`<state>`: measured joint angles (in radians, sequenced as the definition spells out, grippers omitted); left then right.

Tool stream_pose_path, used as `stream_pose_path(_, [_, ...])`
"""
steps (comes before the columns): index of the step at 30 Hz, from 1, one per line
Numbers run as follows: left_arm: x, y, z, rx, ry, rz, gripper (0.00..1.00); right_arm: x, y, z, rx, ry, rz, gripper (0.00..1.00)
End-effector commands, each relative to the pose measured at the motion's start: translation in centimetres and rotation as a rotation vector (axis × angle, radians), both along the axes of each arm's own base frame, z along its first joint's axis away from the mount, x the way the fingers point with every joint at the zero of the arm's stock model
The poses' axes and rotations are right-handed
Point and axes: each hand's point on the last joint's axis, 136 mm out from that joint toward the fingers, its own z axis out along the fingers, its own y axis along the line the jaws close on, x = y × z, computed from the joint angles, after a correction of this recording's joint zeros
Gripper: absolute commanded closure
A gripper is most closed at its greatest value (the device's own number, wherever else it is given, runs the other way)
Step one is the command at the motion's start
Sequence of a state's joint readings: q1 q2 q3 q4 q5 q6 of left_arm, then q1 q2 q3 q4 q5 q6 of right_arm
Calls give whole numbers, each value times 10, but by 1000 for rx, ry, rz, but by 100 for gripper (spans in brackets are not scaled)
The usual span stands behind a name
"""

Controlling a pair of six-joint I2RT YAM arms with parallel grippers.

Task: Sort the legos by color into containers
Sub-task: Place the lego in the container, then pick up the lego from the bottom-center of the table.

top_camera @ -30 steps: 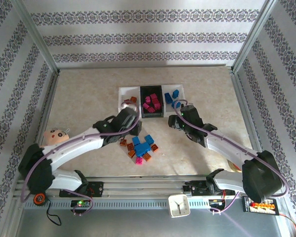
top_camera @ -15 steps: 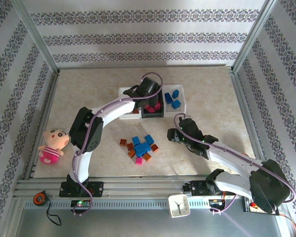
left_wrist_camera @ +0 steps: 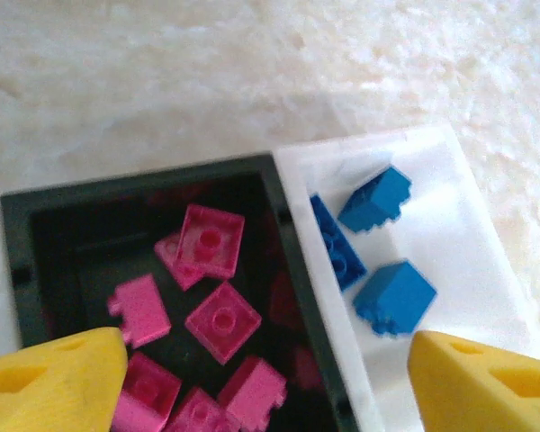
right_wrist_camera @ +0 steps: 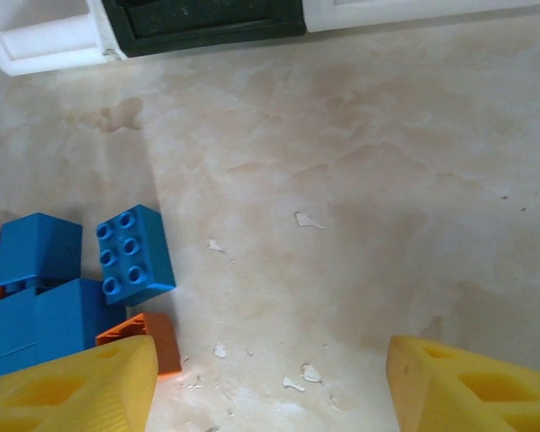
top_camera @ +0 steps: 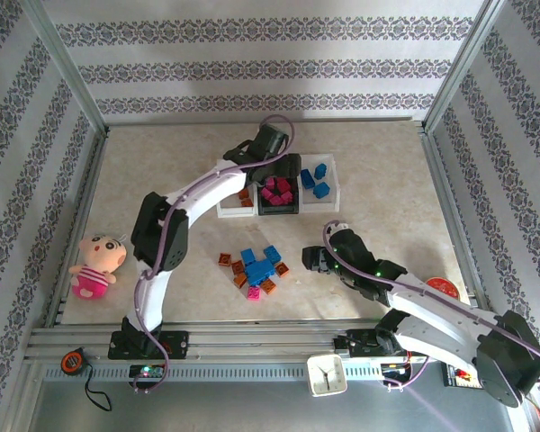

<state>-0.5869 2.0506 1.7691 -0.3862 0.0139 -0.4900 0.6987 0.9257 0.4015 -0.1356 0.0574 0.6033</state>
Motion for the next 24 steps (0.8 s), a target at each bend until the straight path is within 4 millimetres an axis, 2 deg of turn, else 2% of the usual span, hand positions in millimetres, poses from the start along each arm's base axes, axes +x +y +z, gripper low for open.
stream_pose_path(1, [-27, 13, 63, -146, -102, -3, 10, -4, 14, 8, 39, -7, 59, 32])
stream_pose_path(3, [-51, 24, 61, -183, -104, -7, 2, -3, 22, 10, 41, -10, 89, 32])
stream_pose_path(5, [-78, 38, 61, -223, -106, -5, 0, -2, 31, 12, 37, -11, 115, 32])
stream_pose_path(10, [-153, 81, 30, -281, -67, 27, 0, 3, 69, 14, 9, -18, 218, 32])
stream_pose_path(15, [-215, 129, 2, -308, -48, 102, 0, 15, 105, 5, -58, -1, 276, 33])
stream_pose_path(17, [-234, 146, -7, -304, -39, 135, 0, 24, 113, -2, -77, 11, 264, 34])
stream_pose_path(19, [-250, 160, -13, -303, -33, 160, 0, 27, 130, -7, -88, 25, 320, 34])
stream_pose_path(24, [-275, 191, -22, -280, -36, 227, 0, 29, 166, -12, -129, 25, 399, 35])
